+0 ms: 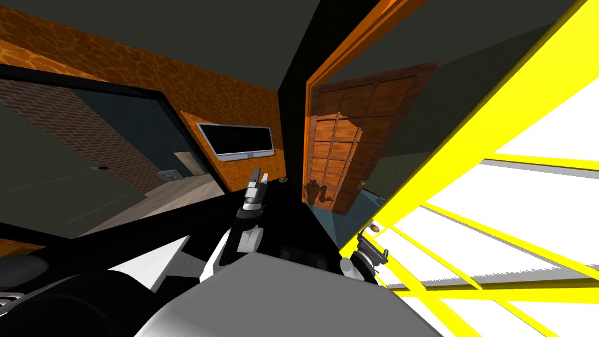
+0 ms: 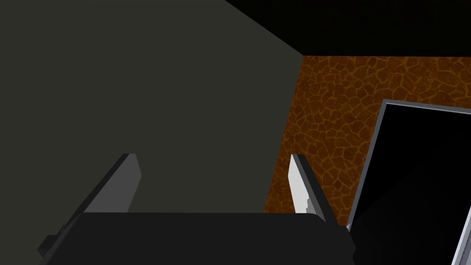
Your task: Push the door open
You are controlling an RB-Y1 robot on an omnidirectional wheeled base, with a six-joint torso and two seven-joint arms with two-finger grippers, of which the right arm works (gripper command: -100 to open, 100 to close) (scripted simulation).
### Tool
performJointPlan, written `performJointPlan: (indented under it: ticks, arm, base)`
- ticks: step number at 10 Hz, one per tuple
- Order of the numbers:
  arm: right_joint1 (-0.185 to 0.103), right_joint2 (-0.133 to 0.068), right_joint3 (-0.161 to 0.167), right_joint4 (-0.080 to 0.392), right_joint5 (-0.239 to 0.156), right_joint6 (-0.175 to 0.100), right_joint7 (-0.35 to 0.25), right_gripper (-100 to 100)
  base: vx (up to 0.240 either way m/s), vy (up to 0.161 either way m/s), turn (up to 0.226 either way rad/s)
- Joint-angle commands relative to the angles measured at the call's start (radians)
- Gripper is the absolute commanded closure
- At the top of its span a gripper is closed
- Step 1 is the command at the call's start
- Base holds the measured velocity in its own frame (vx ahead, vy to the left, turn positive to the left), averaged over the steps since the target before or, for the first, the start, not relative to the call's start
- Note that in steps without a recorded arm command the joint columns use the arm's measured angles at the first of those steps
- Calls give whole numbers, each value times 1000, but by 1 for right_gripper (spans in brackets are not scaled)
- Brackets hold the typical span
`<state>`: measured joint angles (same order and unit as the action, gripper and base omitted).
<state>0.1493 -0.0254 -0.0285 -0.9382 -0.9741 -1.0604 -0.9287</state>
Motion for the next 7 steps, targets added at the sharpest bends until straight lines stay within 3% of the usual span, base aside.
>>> performJointPlan:
  ticks: [1, 6, 7]
  arm:
    - [-1, -12, -2, 4, -2, -1, -7, -100]
    - [1, -6, -5, 14, -8, -3, -22, -100]
    - [1, -6, -5, 14, -8, -3, -22, 100]
  base:
    - [129, -149, 19]
    - [132, -137, 20]
    - [-15, 15, -14]
